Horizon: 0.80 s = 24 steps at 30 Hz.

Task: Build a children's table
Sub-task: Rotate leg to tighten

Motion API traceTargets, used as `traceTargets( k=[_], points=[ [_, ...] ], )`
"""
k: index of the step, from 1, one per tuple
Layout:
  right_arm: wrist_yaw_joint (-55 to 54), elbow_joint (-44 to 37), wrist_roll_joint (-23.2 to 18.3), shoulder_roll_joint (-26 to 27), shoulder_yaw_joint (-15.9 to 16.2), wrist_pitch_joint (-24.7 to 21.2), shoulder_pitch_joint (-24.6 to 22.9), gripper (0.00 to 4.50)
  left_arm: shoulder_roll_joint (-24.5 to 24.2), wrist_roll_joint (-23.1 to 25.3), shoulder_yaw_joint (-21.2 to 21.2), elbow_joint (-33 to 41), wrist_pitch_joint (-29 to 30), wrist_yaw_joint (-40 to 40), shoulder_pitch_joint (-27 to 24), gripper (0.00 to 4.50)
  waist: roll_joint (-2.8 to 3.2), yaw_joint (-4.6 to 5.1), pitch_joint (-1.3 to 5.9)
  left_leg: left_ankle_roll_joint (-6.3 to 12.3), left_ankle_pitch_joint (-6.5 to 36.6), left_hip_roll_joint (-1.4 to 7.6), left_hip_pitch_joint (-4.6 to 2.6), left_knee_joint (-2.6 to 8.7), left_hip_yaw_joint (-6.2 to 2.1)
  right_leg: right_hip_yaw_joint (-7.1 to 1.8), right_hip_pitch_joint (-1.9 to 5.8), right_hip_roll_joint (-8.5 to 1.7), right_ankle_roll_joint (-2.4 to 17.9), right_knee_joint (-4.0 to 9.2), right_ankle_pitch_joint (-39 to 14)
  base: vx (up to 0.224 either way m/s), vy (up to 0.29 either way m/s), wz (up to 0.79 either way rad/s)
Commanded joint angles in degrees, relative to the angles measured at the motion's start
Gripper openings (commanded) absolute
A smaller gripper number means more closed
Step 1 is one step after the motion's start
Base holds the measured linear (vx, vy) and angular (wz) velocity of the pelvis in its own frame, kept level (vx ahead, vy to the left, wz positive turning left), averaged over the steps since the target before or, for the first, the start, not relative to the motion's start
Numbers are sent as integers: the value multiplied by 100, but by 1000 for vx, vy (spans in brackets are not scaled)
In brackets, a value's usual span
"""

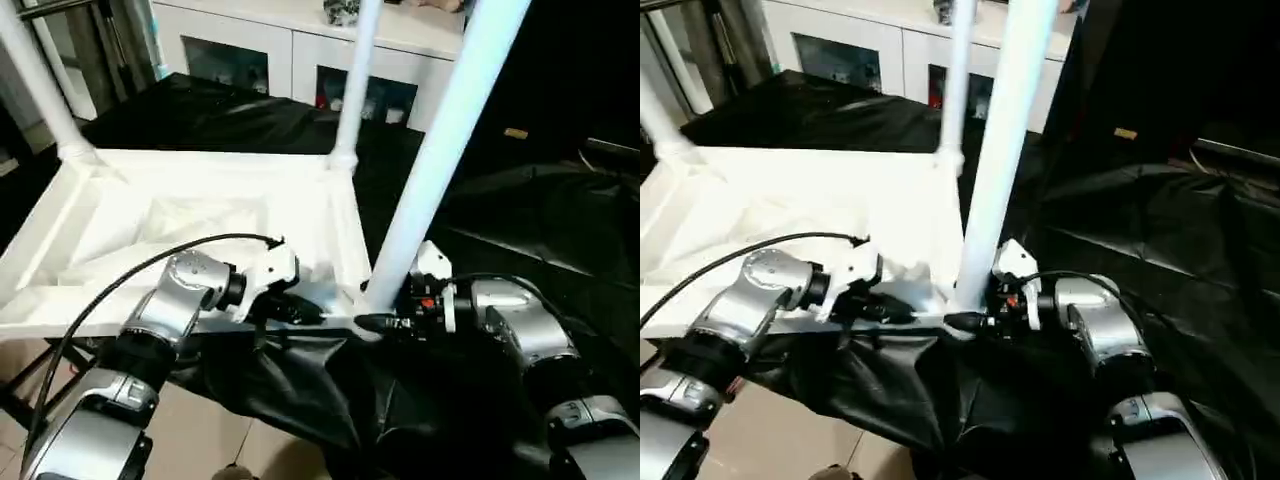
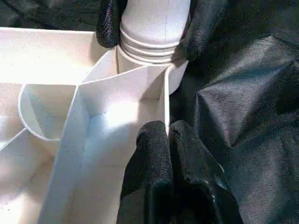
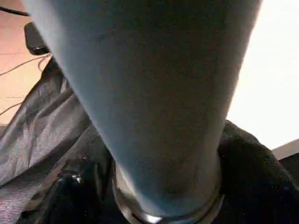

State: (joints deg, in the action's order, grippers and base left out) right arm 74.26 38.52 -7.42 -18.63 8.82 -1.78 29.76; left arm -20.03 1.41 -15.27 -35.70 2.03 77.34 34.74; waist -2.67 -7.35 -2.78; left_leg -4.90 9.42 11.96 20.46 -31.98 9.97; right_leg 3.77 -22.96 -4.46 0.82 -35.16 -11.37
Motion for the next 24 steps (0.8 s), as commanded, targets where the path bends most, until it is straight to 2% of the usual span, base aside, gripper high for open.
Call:
traceTargets(
  k=[1,6,8,10,11,14,18,19,21,24],
  points=[
    [311,-175,-81,117,260,-65,-101,290,155,-136,-20,35,28,-190,22,0,-9,-15,336,312,1073,157,-33,297,24,-243,304,-362,1301,380,-695,0,0,0],
    [-516,129,85,336,92,-71,-37,274,350,13,114,-259,132,-850,195,0,-6,-25,312,189,1238,148,-50,322,19,-253,274,-365,1187,425,-1074,0,0,0],
    [-1784,612,425,572,-46,-85,163,269,483,181,169,-491,266,-1408,330,0,6,-9,287,20,1524,131,-76,353,-4,-256,252,-393,1043,487,-1707,0,0,0],
    [-2718,928,544,785,-192,-144,293,267,627,288,244,-720,438,-1983,469,0,5,26,289,-92,1642,130,-86,370,-25,-256,243,-401,946,503,-2017,0,0,0],
    [-3457,1149,581,984,-323,-184,378,267,787,326,327,-895,574,-2462,582,0,9,77,285,-210,1774,133,-106,389,-50,-257,224,-406,833,529,-2259,0,0,0],
    [-4530,1510,588,1324,-487,-403,495,267,1090,354,394,-1071,729,-3052,713,0,2,127,305,-182,1710,129,-83,384,-50,-261,236,-394,881,512,-1914,0,0,0],
    [-4815,1644,694,1515,-450,-315,536,267,1290,357,403,-1184,755,-3299,791,0,0,113,318,-64,1611,113,-80,360,-20,-275,243,-380,946,497,-1506,0,0,0],
    [-4769,1689,677,1589,-463,-259,567,322,1363,357,405,-1227,746,-3339,821,0,24,104,318,-33,1576,111,-82,357,-17,-276,245,-378,956,492,-1429,0,0,0],
    [-4677,1755,590,1683,-527,-226,625,336,1454,356,400,-1253,711,-3359,848,0,9,104,321,1,1528,109,-69,352,-10,-273,257,-372,970,489,-1350,0,0,0],
    [-4705,1782,597,1699,-515,-107,699,359,1466,341,366,-1252,632,-3287,844,0,25,108,317,13,1518,118,-58,365,-20,-266,271,-370,995,481,-1260,0,0,0]
  ],
)
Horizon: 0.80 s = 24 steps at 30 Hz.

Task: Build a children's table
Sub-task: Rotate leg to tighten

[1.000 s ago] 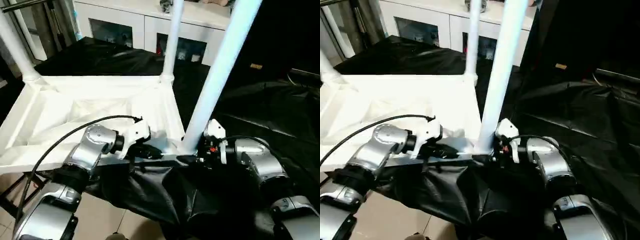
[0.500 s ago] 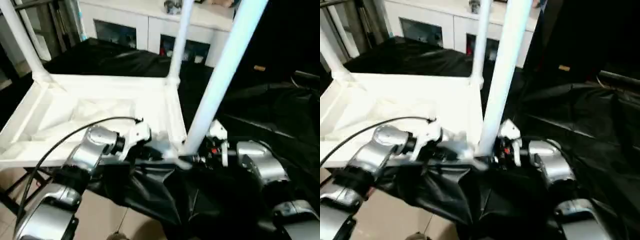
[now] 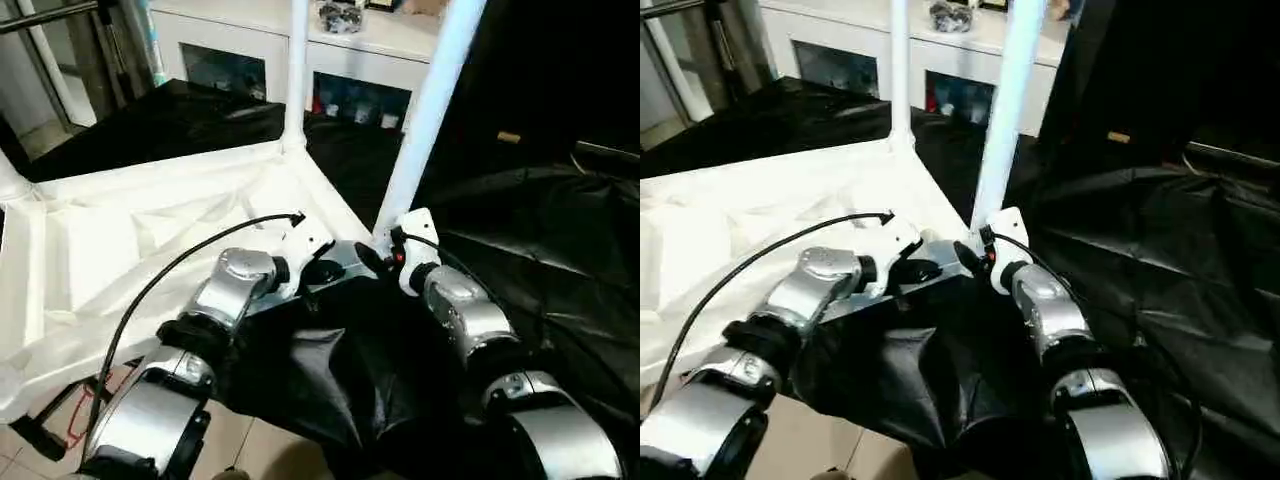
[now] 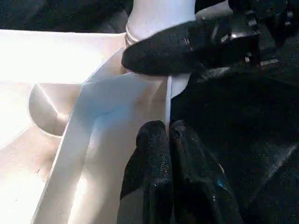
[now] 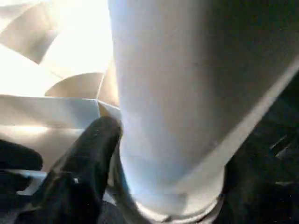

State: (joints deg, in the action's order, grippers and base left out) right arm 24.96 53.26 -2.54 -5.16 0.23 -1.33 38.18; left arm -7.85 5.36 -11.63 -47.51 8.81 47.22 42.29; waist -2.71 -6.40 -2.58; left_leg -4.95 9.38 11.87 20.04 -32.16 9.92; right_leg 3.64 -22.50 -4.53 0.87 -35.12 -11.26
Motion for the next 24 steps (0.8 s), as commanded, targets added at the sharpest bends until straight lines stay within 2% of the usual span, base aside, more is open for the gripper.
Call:
traceTargets(
  k=[1,4,7,10,11,13,14,18,21,24],
  points=[
    [285,234,136,303,401,-51,-135,370,207,-74,-19,-40,-111,-152,60,0,29,16,296,16,1578,130,-23,384,-16,-253,220,-370,985,481,-1327,0,0,0],
    [763,108,72,151,469,207,-152,378,77,-129,-63,75,-224,147,-21,0,21,12,304,48,1596,128,-9,379,-18,-253,235,-379,958,488,-1388,0,0,0],
    [1646,-38,133,-151,600,682,-201,378,-168,-206,-120,253,-486,754,-176,0,2,0,322,170,1352,130,21,349,-4,-252,267,-375,1061,443,-956,0,0,0],
    [2452,-242,5,-385,675,741,-267,378,-369,-245,-163,369,-509,1121,-273,0,-10,-10,333,324,1046,120,32,325,8,-248,294,-358,1182,388,-522,0,0,0],
    [2892,-348,-44,-536,755,780,-312,378,-488,-280,-183,444,-489,1339,-322,0,-49,-1,332,389,968,127,41,314,22,-244,289,-346,1233,377,-396,0,0,0],
    [3054,-379,-38,-606,795,804,-327,378,-540,-294,-192,468,-537,1442,-342,0,-11,-25,329,418,923,147,29,309,23,-234,282,-352,1301,360,-359,0,0,0],
    [3477,-499,-99,-743,863,742,-383,378,-643,-361,-215,549,-620,1733,-396,0,-10,-26,326,421,916,150,28,307,26,-228,282,-341,1329,354,-329,0,0,0],
    [4251,-764,-238,-992,966,663,-514,378,-830,-509,-276,836,-578,2333,-538,0,-22,-51,317,474,984,165,29,300,38,-227,278,-349,1378,349,-391,0,0,0],
    [4497,-851,-242,-1092,996,651,-563,378,-932,-527,-329,917,-567,2550,-584,0,-11,-74,303,403,1132,181,15,319,35,-231,257,-365,1353,384,-721,0,0,0],
    [5003,-1199,-358,-1251,1079,454,-726,378,-1065,-566,-370,1047,-551,2880,-645,0,-9,-98,298,341,1224,184,2,333,27,-237,251,-358,1268,399,-894,0,0,0]
  ],
)
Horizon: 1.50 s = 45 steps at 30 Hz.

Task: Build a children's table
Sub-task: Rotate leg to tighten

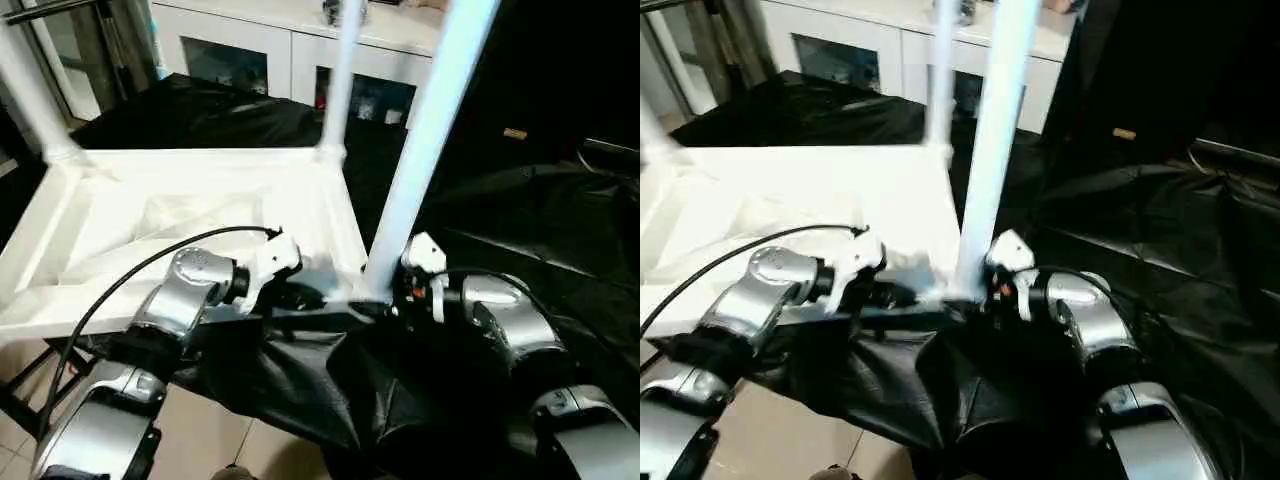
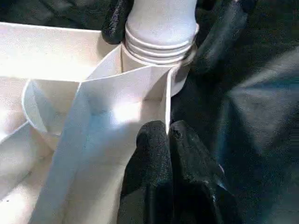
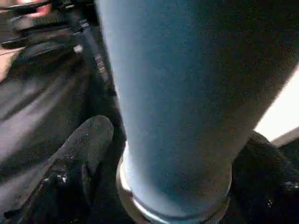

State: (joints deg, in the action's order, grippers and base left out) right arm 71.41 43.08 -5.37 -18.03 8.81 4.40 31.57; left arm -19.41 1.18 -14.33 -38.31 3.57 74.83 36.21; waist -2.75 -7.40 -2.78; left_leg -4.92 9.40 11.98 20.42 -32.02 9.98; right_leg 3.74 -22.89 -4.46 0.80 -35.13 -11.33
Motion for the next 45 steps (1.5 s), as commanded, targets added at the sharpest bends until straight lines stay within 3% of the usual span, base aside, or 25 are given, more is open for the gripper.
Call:
traceTargets(
  k=[1,2,6,8,14,18,20,21,23,27,32,35,40,42,45],
  points=[
    [357,-181,-75,35,221,-118,-65,378,92,-148,-100,127,-26,119,-37,0,-6,-14,326,338,1196,175,-38,313,20,-248,287,-365,1276,385,-831,0,0,0],
    [429,-250,-102,22,234,-179,-99,353,72,-161,-97,163,-19,169,-52,0,-11,-15,329,331,1183,166,-35,311,24,-246,285,-366,1290,389,-827,0,0,0],
    [597,-386,-167,15,284,-379,-174,341,26,-187,-115,248,38,248,-84,0,-18,-58,335,327,1076,163,-39,304,25,-247,288,-358,1286,372,-729,0,0,0],
    [622,-428,-193,35,285,-439,-200,304,28,-182,-109,271,47,258,-96,0,-15,-71,337,316,1066,161,-34,303,25,-243,287,-362,1291,370,-701,0,0,0],
    [478,-587,-255,131,254,-657,-321,274,137,-151,-45,226,95,-17,-83,0,-22,-81,334,287,1076,155,-31,304,23,-241,286,-368,1246,379,-788,0,0,0],
    [-389,-256,-13,352,151,-596,-246,270,321,-20,42,-6,76,-588,37,0,-22,-47,317,148,1267,148,-37,334,4,-248,267,-385,1142,420,-1187,0,0,0],
    [-2259,495,272,776,-166,-583,61,267,635,145,115,-342,151,-1408,251,0,-11,18,277,-30,1535,131,-58,376,-14,-255,227,-384,1024,471,-1695,0,0,0],
    [-2344,529,280,796,-182,-587,76,265,650,152,118,-357,156,-1446,261,0,-17,56,292,-153,1629,116,-60,386,-39,-248,251,-404,903,489,-2057,0,0,0],
    [-3414,810,255,1107,-445,-783,215,264,937,236,214,-587,248,-2115,442,0,5,113,297,-151,1600,132,-67,384,-36,-269,234,-397,902,503,-1841,0,0,0],
    [-4244,1065,275,1439,-567,-834,327,264,1225,279,284,-761,324,-2698,606,0,6,126,318,-83,1516,113,-63,364,-22,-276,241,-381,960,476,-1537,0,0,0],
    [-4075,1077,282,1738,-462,-712,369,264,1394,307,239,-792,253,-2739,640,0,10,95,336,80,1303,107,-45,340,-6,-269,276,-374,1033,442,-1044,0,0,0],
    [-4050,1233,247,1677,-530,-676,524,333,1370,265,196,-781,100,-2529,599,0,33,106,314,65,1458,113,-49,361,-15,-262,268,-381,1011,476,-1326,0,0,0],
    [-3662,1164,305,1435,-442,-512,604,371,1233,203,168,-686,10,-2193,500,0,27,118,324,34,1545,125,-52,367,-23,-265,266,-378,975,478,-1375,0,0,0],
    [-2663,854,182,1111,-326,-180,491,371,1039,145,135,-555,-74,-1800,402,0,9,107,341,124,1385,118,-35,340,-12,-263,300,-373,1065,441,-1014,0,0,0],
    [-2118,679,139,913,-229,-11,415,371,913,102,117,-486,-98,-1543,355,0,-10,78,363,380,941,110,-6,286,15,-261,323,-362,1235,364,-281,0,0,0]
  ],
)
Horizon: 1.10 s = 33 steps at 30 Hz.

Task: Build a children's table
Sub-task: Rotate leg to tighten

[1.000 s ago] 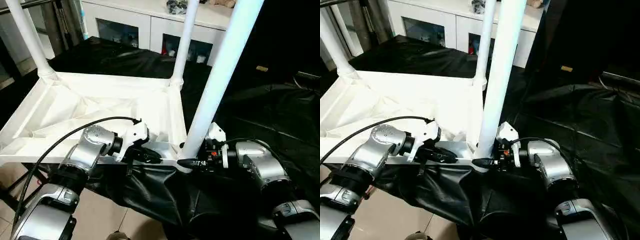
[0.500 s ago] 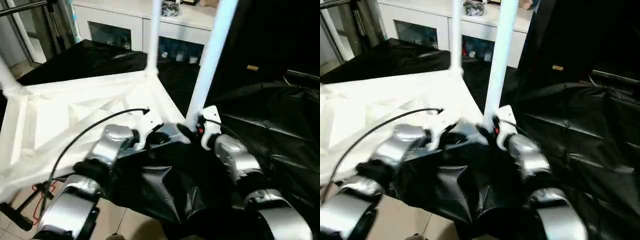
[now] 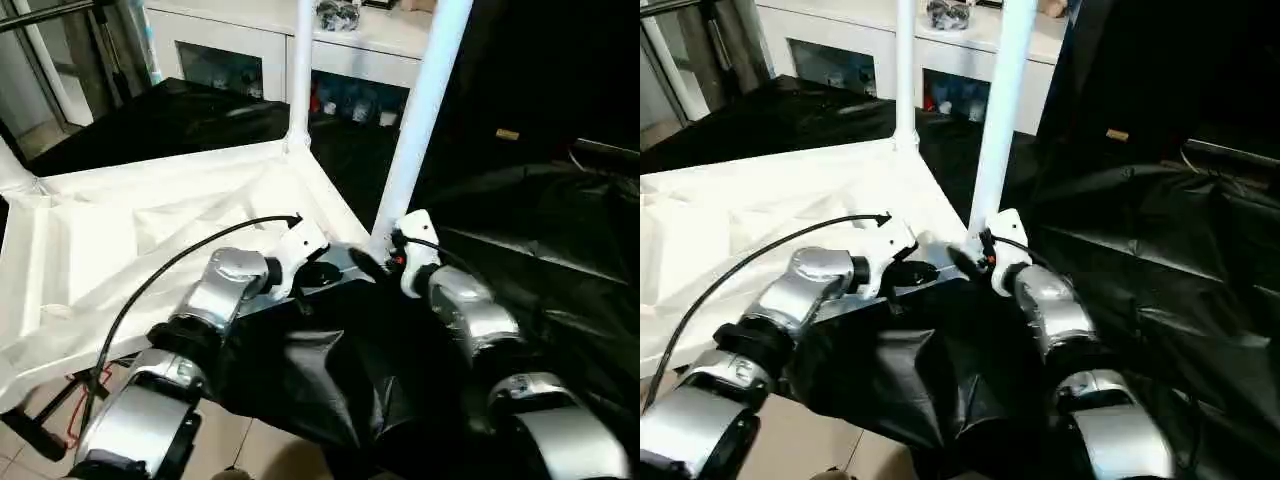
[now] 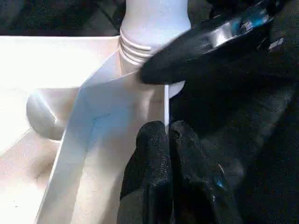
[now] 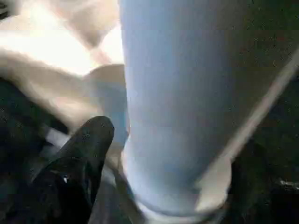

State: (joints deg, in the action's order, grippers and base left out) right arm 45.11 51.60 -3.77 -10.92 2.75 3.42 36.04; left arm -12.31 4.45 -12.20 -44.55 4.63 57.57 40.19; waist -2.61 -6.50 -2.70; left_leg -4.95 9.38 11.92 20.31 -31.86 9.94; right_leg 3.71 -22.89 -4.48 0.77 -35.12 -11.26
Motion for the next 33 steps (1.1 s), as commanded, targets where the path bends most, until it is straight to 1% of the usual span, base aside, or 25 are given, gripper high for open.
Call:
traceTargets(
  k=[1,2,4,6,7,9,10,13,14,17,18,19,20,21,27,30,31,32,33],
  points=[
    [784,-231,-75,122,405,69,-58,371,139,-243,-97,158,-233,298,-57,0,-34,-15,355,435,857,112,17,269,19,-247,343,-357,1293,349,-213,0,0,0],
    [1338,-346,-159,-42,438,69,-112,371,1,-319,-87,237,-271,627,-103,0,-20,-43,349,479,858,141,6,260,27,-232,334,-353,1348,350,-234,0,0,0],
    [1654,-424,-211,-142,454,146,-156,371,-92,-373,-93,308,-292,863,-141,0,-25,-45,347,492,861,147,11,256,33,-226,325,-345,1388,336,-227,0,0,0],
    [1951,-493,-271,-230,463,168,-196,371,-188,-395,-118,373,-296,1065,-176,0,-23,-45,333,454,995,161,4,270,32,-226,310,-361,1388,361,-471,0,0,0],
    [2269,-581,-334,-316,492,93,-233,371,-274,-419,-144,436,-294,1239,-212,0,-21,-55,335,443,1028,163,-5,268,32,-227,308,-363,1386,364,-532,0,0,0],
    [2601,-663,-398,-400,527,-14,-262,346,-359,-444,-167,486,-293,1410,-242,0,-8,-76,332,439,1114,175,-16,273,29,-231,296,-361,1394,366,-628,0,0,0],
    [2870,-771,-448,-491,591,-182,-304,346,-444,-450,-178,523,-296,1519,-276,0,-9,-86,330,423,1115,173,-8,276,29,-230,296,-355,1392,366,-637,0,0,0],
    [3079,-857,-470,-560,653,-307,-352,322,-520,-419,-181,498,-323,1556,-288,0,-9,-126,327,375,1131,175,-15,279,26,-236,294,-366,1354,370,-707,0,0,0],
    [3146,-887,-469,-577,672,-359,-369,322,-544,-406,-174,483,-333,1574,-290,0,-9,-139,325,351,1141,172,-19,278,30,-240,283,-368,1341,375,-747,0,0,0],
    [3287,-945,-472,-594,704,-456,-403,291,-581,-399,-147,509,-313,1651,-312,0,-18,-166,333,306,1104,169,-20,279,25,-241,286,-375,1297,373,-799,0,0,0],
    [3281,-960,-455,-591,714,-439,-417,291,-592,-405,-146,527,-304,1668,-320,0,-16,-167,335,303,1089,168,-19,278,26,-239,284,-372,1301,369,-778,0,0,0],
    [3278,-965,-449,-590,718,-433,-421,271,-595,-406,-146,533,-301,1674,-323,0,-22,-172,337,297,1060,167,-14,275,24,-238,287,-371,1293,362,-729,0,0,0],
    [3288,-1000,-455,-584,730,-452,-439,266,-614,-424,-157,564,-283,1694,-335,0,-22,-170,340,300,1037,167,-11,275,25,-239,291,-374,1297,358,-692,0,0,0],
    [3295,-1027,-461,-580,738,-468,-451,264,-625,-437,-164,584,-273,1708,-343,0,-22,-169,339,311,1014,163,-13,272,26,-234,286,-366,1306,352,-642,0,0,0],
    [3212,-1162,-522,-454,704,-666,-559,260,-524,-399,-113,556,-242,1457,-329,0,-25,-175,332,285,1063,161,-11,281,24,-235,287,-367,1252,373,-788,0,0,0],
    [2478,-921,-363,-268,581,-641,-522,260,-375,-307,-40,392,-172,1021,-202,0,-25,-167,326,236,1099,159,-10,290,18,-236,277,-377,1234,379,-889,0,0,0],
    [1954,-708,-238,-165,512,-636,-447,260,-299,-257,-9,294,-149,779,-131,0,-20,-156,321,190,1178,160,-23,298,14,-238,265,-382,1201,396,-1031,0,0,0],
    [1616,-570,-157,-102,470,-638,-395,259,-253,-226,9,232,-137,630,-89,0,-23,-112,296,60,1376,139,-26,328,-4,-243,251,-390,1109,436,-1428,0,0,0],
    [950,-332,-52,18,370,-654,-300,259,-170,-171,11,138,-117,403,-16,0,-22,-105,300,13,1435,139,-32,339,-17,-240,262,-401,1060,448,-1583,0,0,0]
  ],
)
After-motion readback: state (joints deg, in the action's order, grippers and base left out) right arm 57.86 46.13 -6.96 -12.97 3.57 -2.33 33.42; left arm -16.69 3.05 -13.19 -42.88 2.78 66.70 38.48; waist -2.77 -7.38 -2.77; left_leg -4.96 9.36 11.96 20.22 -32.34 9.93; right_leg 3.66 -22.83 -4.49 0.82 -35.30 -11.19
